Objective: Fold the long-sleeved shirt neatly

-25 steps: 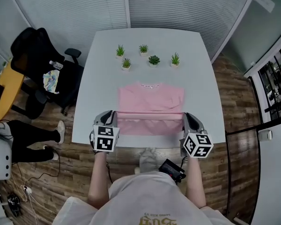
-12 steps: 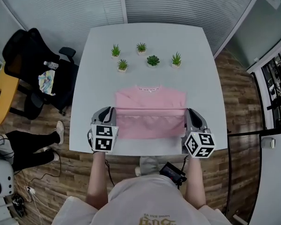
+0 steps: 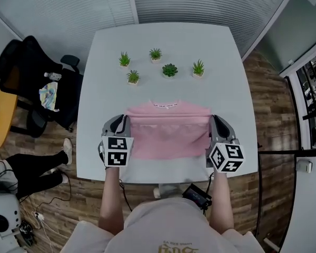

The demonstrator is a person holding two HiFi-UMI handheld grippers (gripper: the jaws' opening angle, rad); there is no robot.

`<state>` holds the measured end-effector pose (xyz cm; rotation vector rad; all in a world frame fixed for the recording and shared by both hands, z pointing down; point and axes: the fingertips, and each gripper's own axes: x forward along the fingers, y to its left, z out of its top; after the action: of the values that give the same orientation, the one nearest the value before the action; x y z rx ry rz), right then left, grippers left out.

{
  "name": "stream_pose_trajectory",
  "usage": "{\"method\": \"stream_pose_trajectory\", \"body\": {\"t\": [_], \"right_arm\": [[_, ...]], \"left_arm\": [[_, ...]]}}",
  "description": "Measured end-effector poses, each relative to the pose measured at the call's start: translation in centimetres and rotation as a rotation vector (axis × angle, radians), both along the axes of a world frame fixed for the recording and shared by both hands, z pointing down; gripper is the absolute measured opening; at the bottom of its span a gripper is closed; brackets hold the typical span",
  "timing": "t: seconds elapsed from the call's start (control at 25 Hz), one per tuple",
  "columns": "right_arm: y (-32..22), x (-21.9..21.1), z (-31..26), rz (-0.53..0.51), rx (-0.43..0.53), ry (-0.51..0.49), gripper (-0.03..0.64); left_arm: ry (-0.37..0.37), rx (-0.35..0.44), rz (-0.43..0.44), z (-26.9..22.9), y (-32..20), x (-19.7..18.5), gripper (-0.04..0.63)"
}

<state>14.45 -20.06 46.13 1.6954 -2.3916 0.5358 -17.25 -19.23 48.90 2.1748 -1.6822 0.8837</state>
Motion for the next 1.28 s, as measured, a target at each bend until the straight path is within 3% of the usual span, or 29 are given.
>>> {"method": "stream_pose_trajectory", "body": {"t": [0.4, 0.76, 1.28], "right_arm": [[-4.1, 0.4, 2.7, 0.020, -0.021, 0.079, 0.026], [-6.4, 0.1, 5.6, -0.013, -0.068, 0.117, 0.029], [-8.6, -0.8, 11.9, -0.070, -0.174, 0.251, 0.035]], "left_arm": [[-0.093, -0.010, -0.001, 3.1, -3.8, 0.6, 0.043], [-0.128, -0.049, -0.015, 5.7, -5.6, 0.5, 0.044], [-0.289, -0.083, 0.015, 10.9, -8.1, 1.2, 0.048]]}}
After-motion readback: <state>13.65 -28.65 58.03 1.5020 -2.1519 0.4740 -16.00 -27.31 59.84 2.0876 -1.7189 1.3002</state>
